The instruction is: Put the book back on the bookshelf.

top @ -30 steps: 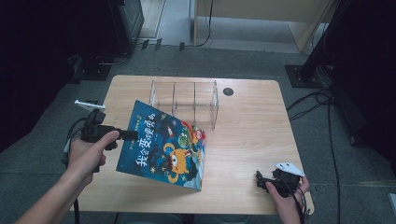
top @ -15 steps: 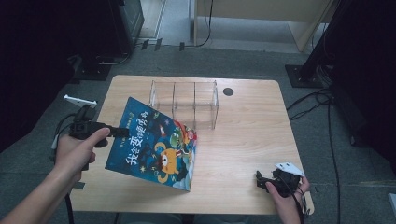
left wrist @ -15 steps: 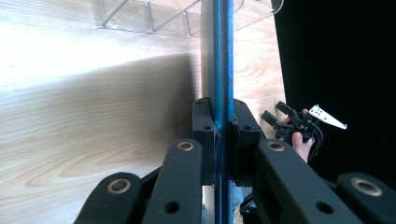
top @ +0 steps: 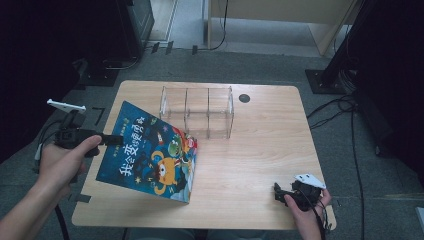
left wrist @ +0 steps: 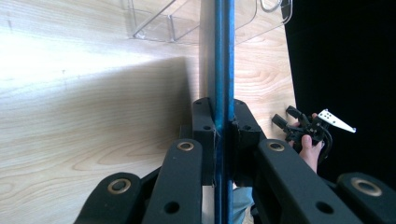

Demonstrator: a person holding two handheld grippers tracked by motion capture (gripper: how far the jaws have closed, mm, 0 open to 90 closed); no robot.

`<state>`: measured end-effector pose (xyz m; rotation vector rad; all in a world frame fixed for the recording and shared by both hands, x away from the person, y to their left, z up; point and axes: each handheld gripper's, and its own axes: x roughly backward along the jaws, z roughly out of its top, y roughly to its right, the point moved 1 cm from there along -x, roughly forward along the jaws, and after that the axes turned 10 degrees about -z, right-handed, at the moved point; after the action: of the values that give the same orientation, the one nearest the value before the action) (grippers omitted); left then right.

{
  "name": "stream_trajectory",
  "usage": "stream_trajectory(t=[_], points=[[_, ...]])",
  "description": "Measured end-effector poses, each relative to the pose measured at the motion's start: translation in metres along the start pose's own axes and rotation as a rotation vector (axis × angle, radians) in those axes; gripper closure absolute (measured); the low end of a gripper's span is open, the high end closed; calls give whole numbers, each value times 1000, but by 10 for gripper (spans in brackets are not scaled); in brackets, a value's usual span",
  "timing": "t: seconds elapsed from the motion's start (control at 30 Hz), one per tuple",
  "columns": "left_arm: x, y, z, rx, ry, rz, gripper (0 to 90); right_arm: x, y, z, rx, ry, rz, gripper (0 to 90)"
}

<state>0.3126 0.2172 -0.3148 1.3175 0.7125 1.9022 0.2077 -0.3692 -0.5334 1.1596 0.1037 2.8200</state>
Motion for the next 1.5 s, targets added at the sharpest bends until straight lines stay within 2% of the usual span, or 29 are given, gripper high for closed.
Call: stream_trajectory(t=[0.37,0.6,0.77,0.9,1.2,1.5], points=[[18,6,7,-11,17,49,846,0,0,0,0,0,0,0],[29,8,12,-13,41,67,846,-1,0,0,2,2,0,0],[28,16,17,-31,39,92,846,-1,-1,1,-1,2,-1,0],[26,21,22,-40,34,96,846,-1,-1,1,1,2,0,0],[27,37,36,-58,49,128,845,-1,-1,1,1,2,0,0],[21,43,52,-59,54,155,845,-1,-1,1,0,2,0,0]])
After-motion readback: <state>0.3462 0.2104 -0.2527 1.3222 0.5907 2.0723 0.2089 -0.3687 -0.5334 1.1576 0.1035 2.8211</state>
